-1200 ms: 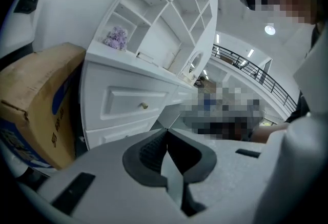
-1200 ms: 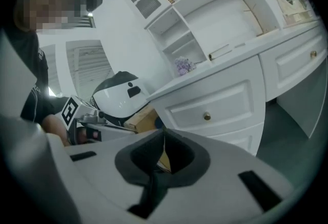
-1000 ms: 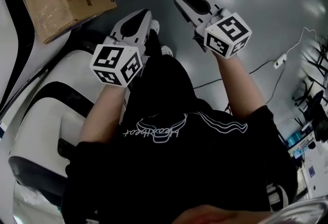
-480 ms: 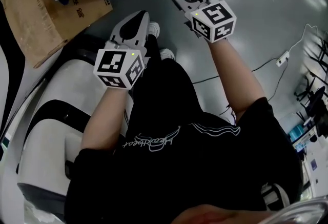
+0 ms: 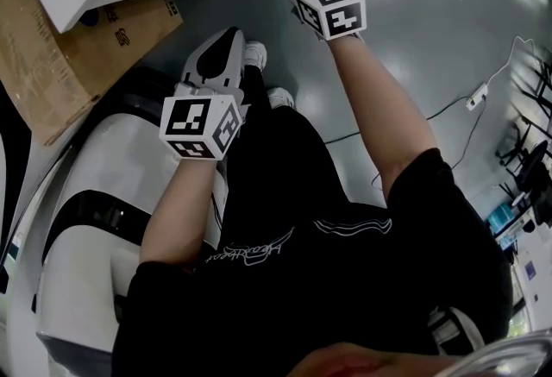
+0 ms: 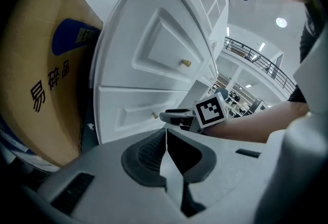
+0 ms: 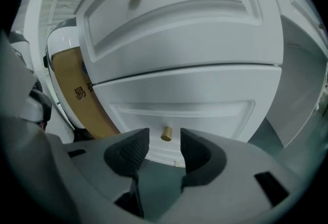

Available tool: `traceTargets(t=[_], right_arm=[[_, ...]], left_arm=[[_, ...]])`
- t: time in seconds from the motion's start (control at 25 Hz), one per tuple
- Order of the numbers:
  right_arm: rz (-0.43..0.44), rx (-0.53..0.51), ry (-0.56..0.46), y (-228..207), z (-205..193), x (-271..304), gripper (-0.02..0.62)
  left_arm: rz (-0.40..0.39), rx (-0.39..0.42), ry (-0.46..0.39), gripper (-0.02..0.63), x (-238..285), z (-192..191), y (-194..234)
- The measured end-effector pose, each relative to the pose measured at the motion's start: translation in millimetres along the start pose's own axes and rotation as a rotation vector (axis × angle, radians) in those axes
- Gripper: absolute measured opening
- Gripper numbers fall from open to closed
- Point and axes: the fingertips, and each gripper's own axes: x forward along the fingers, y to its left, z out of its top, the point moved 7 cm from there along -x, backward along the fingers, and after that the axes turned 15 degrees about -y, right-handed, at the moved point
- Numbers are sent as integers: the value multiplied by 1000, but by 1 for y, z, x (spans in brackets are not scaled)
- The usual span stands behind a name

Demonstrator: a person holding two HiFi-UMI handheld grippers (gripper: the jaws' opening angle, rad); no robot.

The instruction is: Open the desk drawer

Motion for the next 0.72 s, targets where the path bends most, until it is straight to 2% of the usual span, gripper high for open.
traceTargets(t=[0.4, 0.72], right_arm=[[-41, -67, 37, -2, -16, 30, 169], [-65, -92, 41, 4, -19, 35, 87]], left_arm=[[37, -1, 12, 5, -4, -17, 24], [42, 22, 20, 5, -8, -21, 26]])
